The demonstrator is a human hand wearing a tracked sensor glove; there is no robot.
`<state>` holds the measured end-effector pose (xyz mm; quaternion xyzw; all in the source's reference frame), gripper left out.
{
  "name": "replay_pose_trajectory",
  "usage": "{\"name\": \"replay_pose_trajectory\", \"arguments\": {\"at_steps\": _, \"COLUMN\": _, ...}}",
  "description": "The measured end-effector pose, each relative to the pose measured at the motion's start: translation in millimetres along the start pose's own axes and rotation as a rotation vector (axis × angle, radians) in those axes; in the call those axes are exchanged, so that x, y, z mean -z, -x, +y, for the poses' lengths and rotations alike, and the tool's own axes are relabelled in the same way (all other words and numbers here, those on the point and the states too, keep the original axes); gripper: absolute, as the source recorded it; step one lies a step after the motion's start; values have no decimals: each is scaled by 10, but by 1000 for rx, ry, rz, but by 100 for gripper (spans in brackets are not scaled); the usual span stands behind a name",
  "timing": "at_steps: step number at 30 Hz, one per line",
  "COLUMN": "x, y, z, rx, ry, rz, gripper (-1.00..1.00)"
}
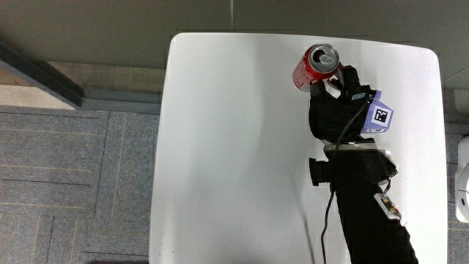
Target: Pick coca cola
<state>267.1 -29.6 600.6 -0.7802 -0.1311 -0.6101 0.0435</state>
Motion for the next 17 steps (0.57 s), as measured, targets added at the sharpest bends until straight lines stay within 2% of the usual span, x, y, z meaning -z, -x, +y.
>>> {"name": "replay_pose_trajectory", "arguments": {"at_steps": 4, "x": 37, "y": 106, "z": -11, "rx": -31, "ry": 7, "rz": 32, "gripper": 100}}
{"name": "replay_pose_trajectory", "arguments": {"at_steps": 5, "x": 30, "y": 72, "z": 7, "rx": -42, "ry": 9, "rz": 11, "gripper": 100}}
{"name": "replay_pose_trajectory", "arguments": {"at_steps": 8, "x": 57, "y": 168, "z": 17, "rx": -38, "ry": 14, "rz": 33, "gripper": 100}}
{"name": "replay_pose_trajectory", "arguments": {"at_steps": 9, "x": 68, "y": 190, "z": 25, "rx": -69, "ry": 17, "rz": 46, "gripper": 100}}
{"name": "replay_pose_trajectory", "arguments": {"at_steps": 13, "x": 104, "y": 234, "z": 69, "rx": -70, "ry": 32, "rz": 37, "gripper": 100}}
{"name": "replay_pose_trajectory", "arguments": {"at_steps": 17, "x": 205, "y": 393, "z": 108, "rx": -127, "ry": 60, "rz": 105, "gripper": 100}}
